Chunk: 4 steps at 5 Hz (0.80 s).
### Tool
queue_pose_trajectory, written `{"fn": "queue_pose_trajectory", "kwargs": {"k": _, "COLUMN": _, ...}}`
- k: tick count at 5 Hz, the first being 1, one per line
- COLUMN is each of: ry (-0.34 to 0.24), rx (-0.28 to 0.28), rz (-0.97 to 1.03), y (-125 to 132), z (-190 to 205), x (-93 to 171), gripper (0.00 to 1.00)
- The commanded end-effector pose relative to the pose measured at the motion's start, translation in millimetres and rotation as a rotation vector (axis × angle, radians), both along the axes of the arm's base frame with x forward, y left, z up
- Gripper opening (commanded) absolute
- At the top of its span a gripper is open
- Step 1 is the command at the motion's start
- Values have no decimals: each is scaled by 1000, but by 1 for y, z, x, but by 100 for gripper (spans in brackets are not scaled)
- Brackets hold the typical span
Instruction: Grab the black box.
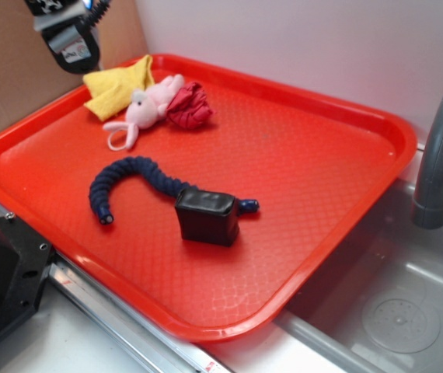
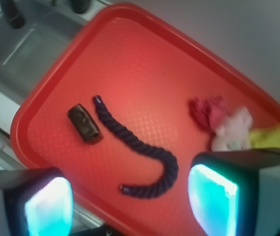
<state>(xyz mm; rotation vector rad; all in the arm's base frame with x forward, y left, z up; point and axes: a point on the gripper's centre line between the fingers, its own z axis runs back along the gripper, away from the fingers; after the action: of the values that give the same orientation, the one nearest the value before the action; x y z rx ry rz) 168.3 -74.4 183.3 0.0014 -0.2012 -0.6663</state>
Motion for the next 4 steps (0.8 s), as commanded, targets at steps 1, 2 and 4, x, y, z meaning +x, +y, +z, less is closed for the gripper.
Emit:
{"fn": "queue_pose_trajectory", "kwargs": {"k": 1, "ry": 35, "rx": 30, "rz": -183, "y": -31, "z": -27, "x": 12, "gripper": 100}}
{"fn": "queue_pose_trajectory", "kwargs": {"k": 2, "ry": 51, "rx": 29, "rz": -217, "y": -42, "z": -40, "x": 13, "gripper": 100}}
{"fn": "queue_pose_trajectory", "kwargs": {"k": 4, "ry": 125, "rx": 93, "rz": -270, "y": -57, "z": -76, "x": 16, "gripper": 100}}
